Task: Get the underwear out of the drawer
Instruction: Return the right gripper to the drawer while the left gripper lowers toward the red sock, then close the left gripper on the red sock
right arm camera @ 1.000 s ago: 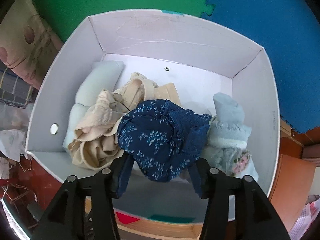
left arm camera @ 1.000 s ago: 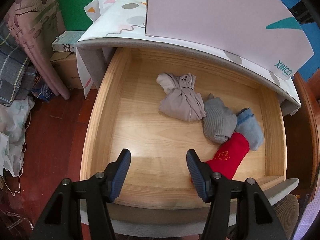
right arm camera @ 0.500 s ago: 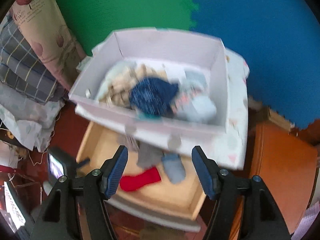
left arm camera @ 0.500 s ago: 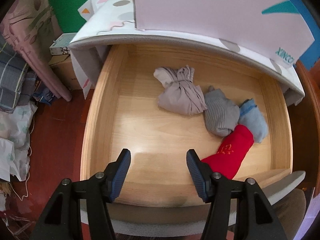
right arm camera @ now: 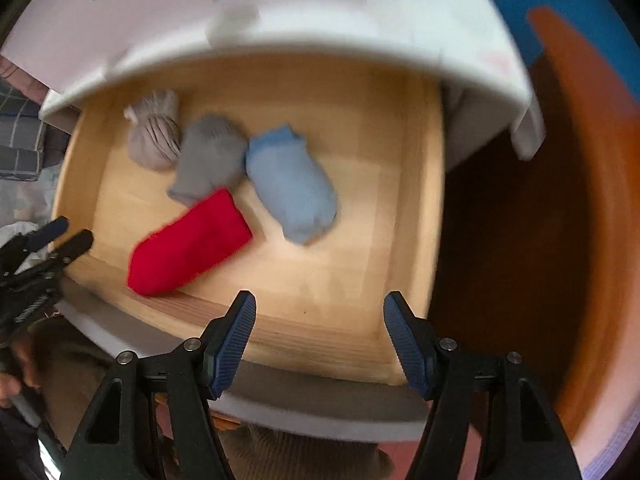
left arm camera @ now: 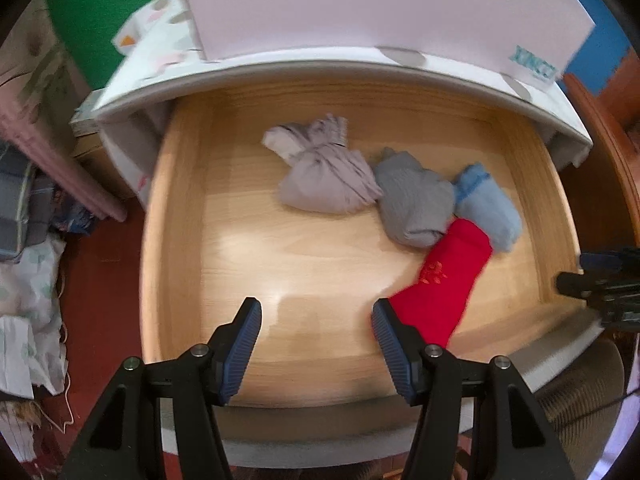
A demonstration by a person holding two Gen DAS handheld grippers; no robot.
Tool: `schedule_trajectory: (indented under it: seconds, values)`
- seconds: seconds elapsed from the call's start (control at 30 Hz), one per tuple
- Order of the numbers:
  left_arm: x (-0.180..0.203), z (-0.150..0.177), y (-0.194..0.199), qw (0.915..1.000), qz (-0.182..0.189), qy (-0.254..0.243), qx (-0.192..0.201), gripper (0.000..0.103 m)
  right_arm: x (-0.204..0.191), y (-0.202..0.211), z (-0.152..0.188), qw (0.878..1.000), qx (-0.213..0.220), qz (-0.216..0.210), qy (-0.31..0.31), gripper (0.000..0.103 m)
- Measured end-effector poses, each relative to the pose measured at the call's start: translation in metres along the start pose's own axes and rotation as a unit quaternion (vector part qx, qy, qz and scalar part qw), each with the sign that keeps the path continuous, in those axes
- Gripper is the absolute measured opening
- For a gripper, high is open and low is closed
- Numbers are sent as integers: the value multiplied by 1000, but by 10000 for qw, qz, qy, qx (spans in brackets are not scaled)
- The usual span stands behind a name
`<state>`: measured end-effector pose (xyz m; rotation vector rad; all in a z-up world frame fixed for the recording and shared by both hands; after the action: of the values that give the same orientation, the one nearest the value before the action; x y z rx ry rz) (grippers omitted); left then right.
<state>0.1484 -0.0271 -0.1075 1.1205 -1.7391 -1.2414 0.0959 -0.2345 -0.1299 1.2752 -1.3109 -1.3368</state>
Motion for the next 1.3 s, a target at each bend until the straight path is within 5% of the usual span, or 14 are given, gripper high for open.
schedule_trajectory:
  seconds: [0.6, 0.87, 1.2, 1.3]
  values:
    - [79, -8, -28, 9918, 313, -1106, -566, 59, 12, -30, 10, 9992, -302, -107, -237, 64]
    - [98, -11, -42, 9875, 501, -1220, -860, 64, 8, -34, 7, 9992, -323, -76, -228, 64]
    - [96, -10, -79, 9864, -68, -1054, -1261, 65, 3, -36, 7, 9993, -311, -48, -210, 64]
    - [91, -12, -83, 9881, 31, -765, -1334, 65, 3, -36, 7, 9993, -320, -50, -204, 64]
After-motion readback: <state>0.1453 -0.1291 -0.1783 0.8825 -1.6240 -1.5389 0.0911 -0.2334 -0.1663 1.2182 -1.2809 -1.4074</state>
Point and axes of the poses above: each gripper's, at about its wrist camera, not at the fingertips, and y roughly against the way its jaws point, x to its right, z to its underside, the point moved 10 cm from there along -y, roughly the way its jaws point
